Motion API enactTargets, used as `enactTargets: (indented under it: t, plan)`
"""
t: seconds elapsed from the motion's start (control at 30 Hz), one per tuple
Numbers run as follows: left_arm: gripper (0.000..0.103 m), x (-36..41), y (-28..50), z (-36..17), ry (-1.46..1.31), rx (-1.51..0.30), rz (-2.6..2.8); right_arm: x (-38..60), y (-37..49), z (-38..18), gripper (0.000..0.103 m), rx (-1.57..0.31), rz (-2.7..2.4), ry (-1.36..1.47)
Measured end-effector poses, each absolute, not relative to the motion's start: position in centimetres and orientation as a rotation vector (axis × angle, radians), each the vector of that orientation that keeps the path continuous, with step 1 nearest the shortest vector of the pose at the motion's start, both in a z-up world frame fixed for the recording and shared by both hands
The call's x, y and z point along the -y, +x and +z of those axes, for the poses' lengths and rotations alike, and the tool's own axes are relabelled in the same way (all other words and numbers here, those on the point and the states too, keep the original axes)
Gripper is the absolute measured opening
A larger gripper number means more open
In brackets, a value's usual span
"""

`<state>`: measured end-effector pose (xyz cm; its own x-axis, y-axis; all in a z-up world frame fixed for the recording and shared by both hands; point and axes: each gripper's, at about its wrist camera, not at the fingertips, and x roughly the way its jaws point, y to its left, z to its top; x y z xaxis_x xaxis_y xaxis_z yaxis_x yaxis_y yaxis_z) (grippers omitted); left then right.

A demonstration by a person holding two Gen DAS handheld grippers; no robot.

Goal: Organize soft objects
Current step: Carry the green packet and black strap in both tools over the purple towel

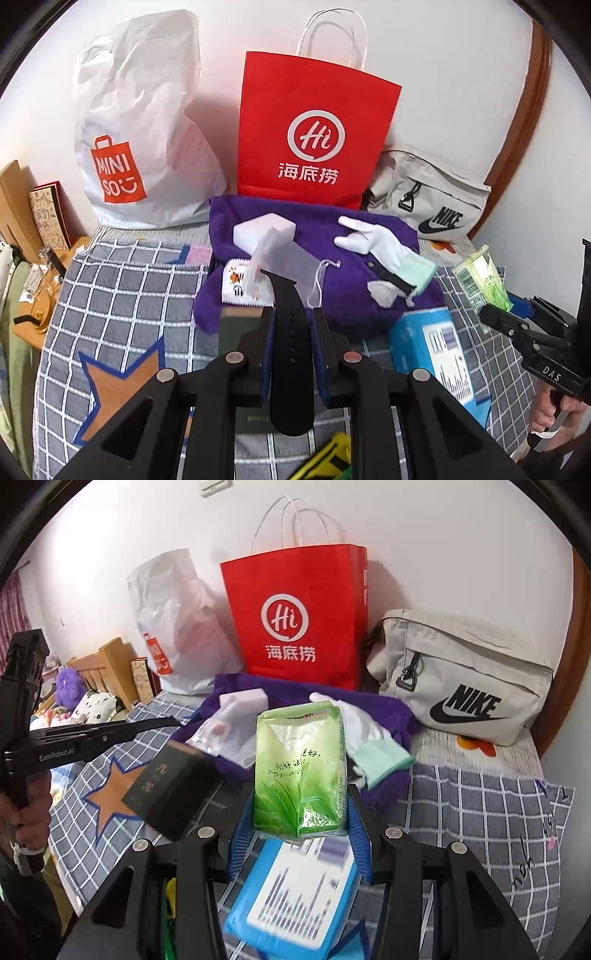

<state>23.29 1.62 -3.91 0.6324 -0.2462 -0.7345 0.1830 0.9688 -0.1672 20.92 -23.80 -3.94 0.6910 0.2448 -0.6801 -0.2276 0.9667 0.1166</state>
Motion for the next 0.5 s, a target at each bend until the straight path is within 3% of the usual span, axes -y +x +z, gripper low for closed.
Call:
enactTargets:
  t: [0.5]
  plan:
    - [0.018,-0.9,28.9,-4.3,-0.078,-0.862,-0.246,23.4,28.0,-3.0,0.047,-0.746,0.269,0.031]
